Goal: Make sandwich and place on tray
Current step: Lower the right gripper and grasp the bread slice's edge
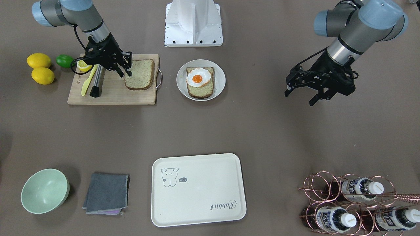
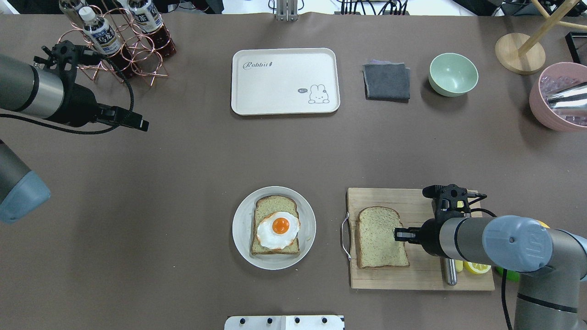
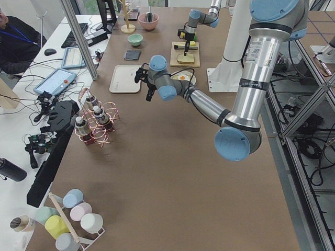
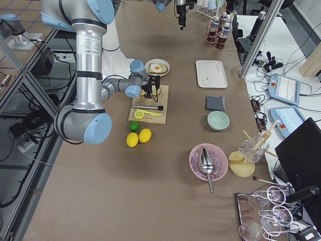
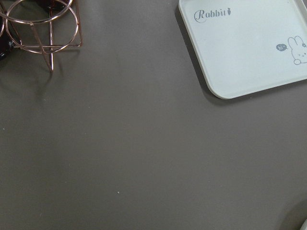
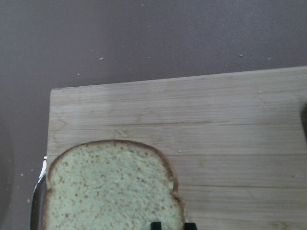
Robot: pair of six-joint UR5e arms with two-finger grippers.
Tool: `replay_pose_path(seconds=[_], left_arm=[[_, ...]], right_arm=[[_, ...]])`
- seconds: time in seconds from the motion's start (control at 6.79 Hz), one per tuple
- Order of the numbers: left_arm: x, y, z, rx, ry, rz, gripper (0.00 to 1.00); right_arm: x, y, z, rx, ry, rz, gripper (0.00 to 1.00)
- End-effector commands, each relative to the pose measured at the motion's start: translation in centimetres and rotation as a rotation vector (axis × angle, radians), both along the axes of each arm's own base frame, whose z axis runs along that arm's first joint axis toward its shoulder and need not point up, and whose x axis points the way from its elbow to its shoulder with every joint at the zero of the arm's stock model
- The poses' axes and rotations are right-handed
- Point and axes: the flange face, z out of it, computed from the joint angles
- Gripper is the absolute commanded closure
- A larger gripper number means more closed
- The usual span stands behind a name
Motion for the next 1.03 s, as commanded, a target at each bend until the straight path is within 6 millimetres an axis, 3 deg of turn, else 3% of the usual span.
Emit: replay_pose_path(seconds=[0.0, 0.59, 0.88], left_arm=[[-0.1, 0.1, 0.0, 0.001, 0.001, 0.0, 0.02], [-0.1, 0.1, 0.0, -0.001, 0.0, 0.0, 0.02], [0.0, 0.1, 0.2, -0.005, -0.001, 0.0, 0.02]], right_arm=[[0.0, 0.1, -0.4, 0.0, -0.008, 0.0, 1.0], [4.0, -1.9, -5.2, -0.009, -0.118, 0.001, 1.0], [2.1, -2.8, -9.2, 0.024, -0.194, 0.002, 1.0]])
